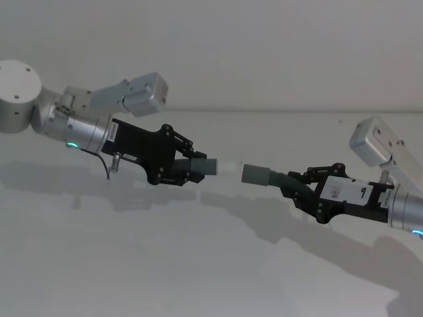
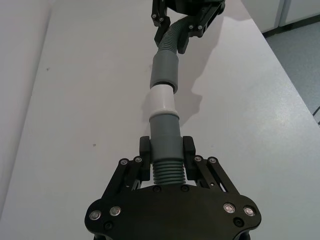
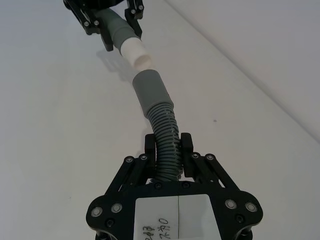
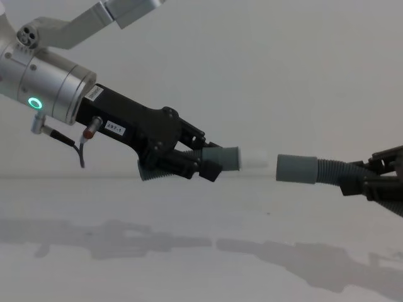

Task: Use both hands to pick up one end of the pipe from the table, align the ends, and insert them.

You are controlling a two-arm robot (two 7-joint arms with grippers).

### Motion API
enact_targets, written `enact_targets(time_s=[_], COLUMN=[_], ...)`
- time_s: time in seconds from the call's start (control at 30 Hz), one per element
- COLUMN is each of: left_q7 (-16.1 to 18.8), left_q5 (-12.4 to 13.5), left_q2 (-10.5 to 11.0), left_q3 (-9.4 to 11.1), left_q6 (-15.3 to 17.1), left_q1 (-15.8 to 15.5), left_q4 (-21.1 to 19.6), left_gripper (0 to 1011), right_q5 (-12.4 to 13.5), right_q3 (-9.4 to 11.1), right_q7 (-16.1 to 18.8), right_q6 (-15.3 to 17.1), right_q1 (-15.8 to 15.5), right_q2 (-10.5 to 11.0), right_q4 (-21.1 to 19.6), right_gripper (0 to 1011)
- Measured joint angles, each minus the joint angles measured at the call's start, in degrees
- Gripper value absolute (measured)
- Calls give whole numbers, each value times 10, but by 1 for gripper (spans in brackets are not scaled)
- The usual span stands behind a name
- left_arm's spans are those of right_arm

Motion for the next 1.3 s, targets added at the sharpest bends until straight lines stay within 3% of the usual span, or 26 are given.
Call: enact_targets(time_s=[0.57, 1.3], left_q7=[1, 11], left_q5=[-2, -10], left_q2=[-16, -14], left_q3=[12, 22], left_q6=[-6, 3], left_q1=[-11, -9], left_q4=[25, 6], left_gripper=[370, 370], right_q5=[14, 33], right_q3=[-9, -18], right_q7=[13, 25], right_q6=[-7, -16], right_q1=[14, 23], right_q2=[2, 4], right_q4=[6, 11], right_gripper=[283, 283])
